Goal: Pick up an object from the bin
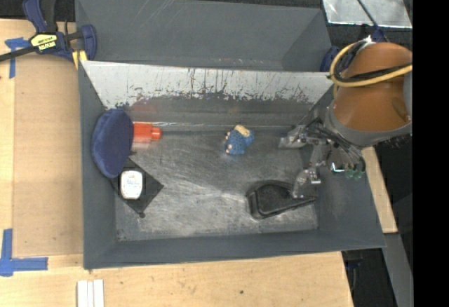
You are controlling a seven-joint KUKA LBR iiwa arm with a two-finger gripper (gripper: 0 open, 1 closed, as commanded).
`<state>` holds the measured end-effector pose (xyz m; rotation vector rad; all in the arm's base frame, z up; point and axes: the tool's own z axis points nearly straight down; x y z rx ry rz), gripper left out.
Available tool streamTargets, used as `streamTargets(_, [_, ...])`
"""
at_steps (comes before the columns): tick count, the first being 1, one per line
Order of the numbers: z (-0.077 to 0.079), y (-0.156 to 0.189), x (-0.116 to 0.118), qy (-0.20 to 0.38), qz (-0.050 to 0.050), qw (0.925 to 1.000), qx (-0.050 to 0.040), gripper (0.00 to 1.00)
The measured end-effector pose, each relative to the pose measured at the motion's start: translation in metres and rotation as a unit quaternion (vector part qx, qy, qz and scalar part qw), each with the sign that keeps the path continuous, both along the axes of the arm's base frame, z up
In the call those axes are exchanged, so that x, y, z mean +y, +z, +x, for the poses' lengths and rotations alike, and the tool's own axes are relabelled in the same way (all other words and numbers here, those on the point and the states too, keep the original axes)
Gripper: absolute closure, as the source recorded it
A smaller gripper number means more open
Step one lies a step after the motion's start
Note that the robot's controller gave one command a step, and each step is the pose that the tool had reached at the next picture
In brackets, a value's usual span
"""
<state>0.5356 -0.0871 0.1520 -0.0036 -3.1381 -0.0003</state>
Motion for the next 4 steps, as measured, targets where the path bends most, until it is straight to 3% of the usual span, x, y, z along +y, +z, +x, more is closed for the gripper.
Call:
streamTargets(1, [0.0032, -0.0384, 0.0239, -0.011, -0.002, 0.9999, -0.0066, 0.00])
streamTargets(2, [0.0038, -0.0418, 0.0277, 0.036, -0.001, 0.9993, -0.0058, 0.00])
streamTargets(3, [0.0034, -0.0417, 0.0270, 0.020, -0.002, 0.9998, -0.0055, 0.00])
streamTargets(4, [-0.0055, -0.0431, 0.0265, 0.022, -0.001, 0.9996, 0.0172, 1.00])
